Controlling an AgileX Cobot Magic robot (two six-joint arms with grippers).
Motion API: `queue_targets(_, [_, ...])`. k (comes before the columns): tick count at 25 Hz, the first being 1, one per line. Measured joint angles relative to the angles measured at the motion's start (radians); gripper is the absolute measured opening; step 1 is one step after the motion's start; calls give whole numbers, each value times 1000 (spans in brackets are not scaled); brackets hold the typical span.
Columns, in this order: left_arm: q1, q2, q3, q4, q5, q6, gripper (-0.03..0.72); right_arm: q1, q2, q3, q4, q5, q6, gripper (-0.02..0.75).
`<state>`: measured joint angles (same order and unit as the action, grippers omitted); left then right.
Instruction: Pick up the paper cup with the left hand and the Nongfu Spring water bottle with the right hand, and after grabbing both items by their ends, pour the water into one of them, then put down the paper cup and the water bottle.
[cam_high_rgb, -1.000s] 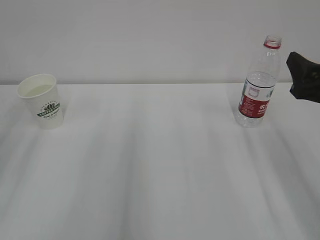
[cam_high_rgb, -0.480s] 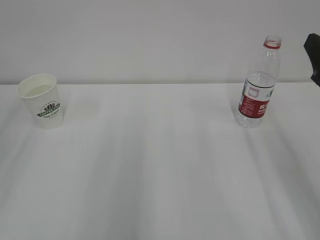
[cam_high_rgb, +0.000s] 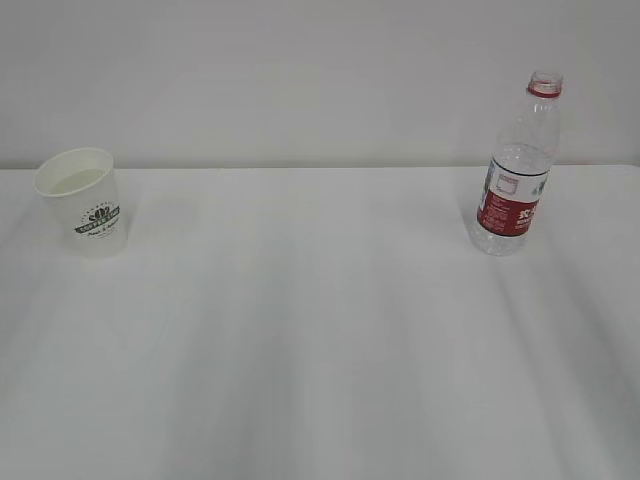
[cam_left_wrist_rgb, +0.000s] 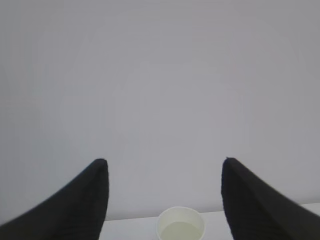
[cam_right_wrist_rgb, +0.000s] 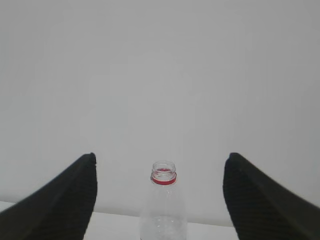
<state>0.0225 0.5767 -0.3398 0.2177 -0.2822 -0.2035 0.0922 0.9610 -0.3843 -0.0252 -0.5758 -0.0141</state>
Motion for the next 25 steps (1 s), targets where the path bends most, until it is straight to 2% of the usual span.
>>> queue_targets(8, [0, -127, -97, -2, 256, -4, 516, 0, -137, 0, -1, 170, 0, 589])
queue_targets(25, [0, -313, -190, -6, 688, -4, 516, 0, -441, 2, -1, 576, 0, 589])
